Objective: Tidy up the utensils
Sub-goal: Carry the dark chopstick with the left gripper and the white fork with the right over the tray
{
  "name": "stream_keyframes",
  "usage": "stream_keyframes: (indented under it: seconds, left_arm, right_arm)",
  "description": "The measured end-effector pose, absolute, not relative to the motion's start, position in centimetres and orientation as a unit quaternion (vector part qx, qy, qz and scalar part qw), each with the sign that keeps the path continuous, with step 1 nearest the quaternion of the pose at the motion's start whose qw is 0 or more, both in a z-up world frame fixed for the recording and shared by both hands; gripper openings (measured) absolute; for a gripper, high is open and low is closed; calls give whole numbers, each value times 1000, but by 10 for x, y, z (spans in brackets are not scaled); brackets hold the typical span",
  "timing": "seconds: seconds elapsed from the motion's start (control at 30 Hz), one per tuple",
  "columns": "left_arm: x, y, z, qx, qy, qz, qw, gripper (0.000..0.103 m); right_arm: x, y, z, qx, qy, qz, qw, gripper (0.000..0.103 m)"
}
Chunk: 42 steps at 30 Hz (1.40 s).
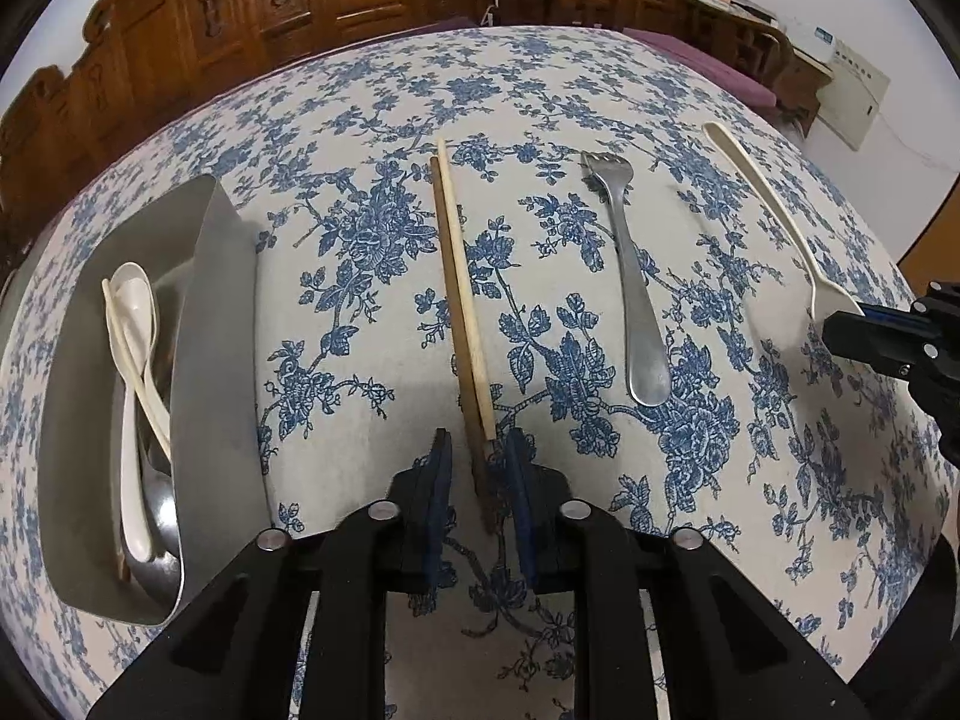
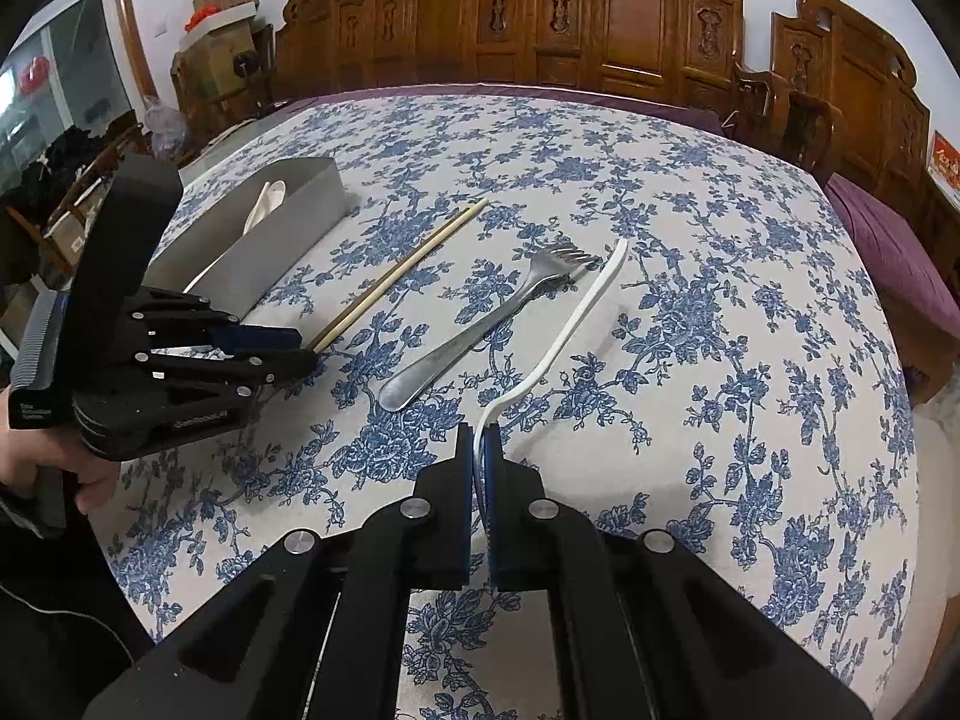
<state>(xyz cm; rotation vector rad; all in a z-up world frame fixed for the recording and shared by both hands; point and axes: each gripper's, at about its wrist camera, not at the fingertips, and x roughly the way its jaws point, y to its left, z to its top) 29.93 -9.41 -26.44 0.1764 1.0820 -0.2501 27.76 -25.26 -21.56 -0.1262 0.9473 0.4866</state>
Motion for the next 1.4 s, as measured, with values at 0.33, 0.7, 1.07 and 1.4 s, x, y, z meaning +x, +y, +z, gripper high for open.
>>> stream_keyframes:
  seconds: [0.33, 0.7, 1.07, 1.4]
  left_arm:
    - [289, -91, -261, 87, 510, -122, 847, 4]
    - [277, -84, -229, 72, 483, -122, 864, 3]
    - [268, -73, -200, 61, 458, -123, 879, 3]
    - [256, -36, -178, 47, 439, -103, 891, 3]
  right_arm:
    - [276, -247, -211, -62, 447, 237, 860, 4]
    - [268, -232, -198, -65, 433, 258, 861, 4]
    - [262, -212, -180, -77, 424, 267, 862, 4]
    - [257, -184, -159, -84, 411, 280, 864, 4]
